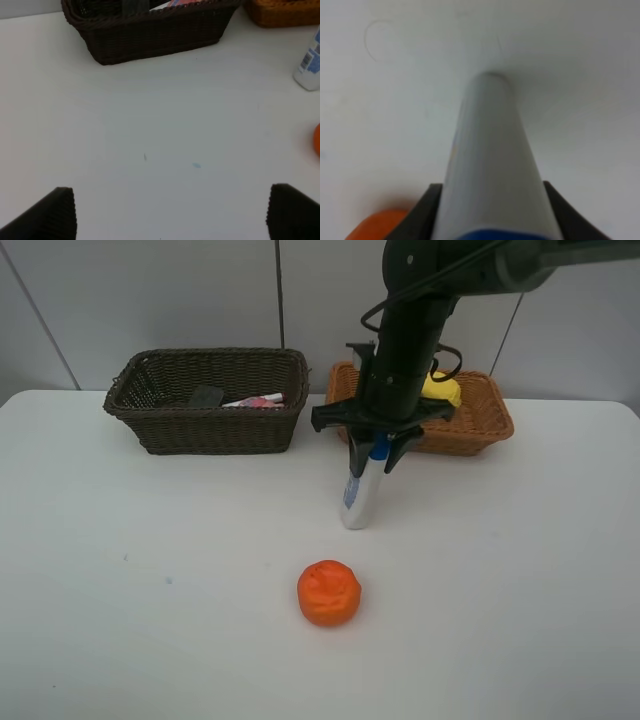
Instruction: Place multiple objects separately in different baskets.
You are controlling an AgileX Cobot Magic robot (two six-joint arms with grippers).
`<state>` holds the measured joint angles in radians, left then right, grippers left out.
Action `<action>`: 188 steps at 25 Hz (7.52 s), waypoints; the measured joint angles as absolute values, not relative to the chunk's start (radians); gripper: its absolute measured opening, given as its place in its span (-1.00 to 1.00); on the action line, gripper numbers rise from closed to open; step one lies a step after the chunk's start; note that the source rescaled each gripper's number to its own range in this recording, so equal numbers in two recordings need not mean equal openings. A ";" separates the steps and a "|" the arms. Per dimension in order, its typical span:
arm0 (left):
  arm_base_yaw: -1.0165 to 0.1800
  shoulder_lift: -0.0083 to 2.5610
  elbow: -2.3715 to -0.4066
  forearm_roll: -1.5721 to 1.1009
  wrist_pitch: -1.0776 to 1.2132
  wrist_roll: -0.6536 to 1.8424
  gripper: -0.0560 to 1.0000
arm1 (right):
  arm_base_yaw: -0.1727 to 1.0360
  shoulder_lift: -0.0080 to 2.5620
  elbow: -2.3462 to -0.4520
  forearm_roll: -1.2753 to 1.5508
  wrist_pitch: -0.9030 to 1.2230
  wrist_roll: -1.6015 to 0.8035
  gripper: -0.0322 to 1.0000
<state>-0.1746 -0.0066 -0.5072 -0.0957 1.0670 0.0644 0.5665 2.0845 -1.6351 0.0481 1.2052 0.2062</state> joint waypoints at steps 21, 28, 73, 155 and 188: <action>-0.175 -0.007 -0.507 -0.096 1.067 0.064 1.00 | 0.572 2.080 -1.903 0.280 0.584 -0.037 -0.78; -0.175 -0.007 -0.507 -0.096 1.067 0.064 1.00 | 0.621 2.239 -1.903 0.436 0.235 -0.153 -0.78; -0.175 -0.007 -0.507 -0.096 1.067 0.064 1.00 | 0.828 1.928 -1.333 0.127 1.131 0.022 0.96; -0.175 -0.007 -0.507 -0.096 1.067 0.064 1.00 | 0.391 1.925 -1.508 -0.145 0.671 0.045 0.53; -0.175 -0.007 -0.507 -0.096 1.067 0.064 1.00 | -0.068 1.629 -1.232 -0.152 0.834 0.144 0.96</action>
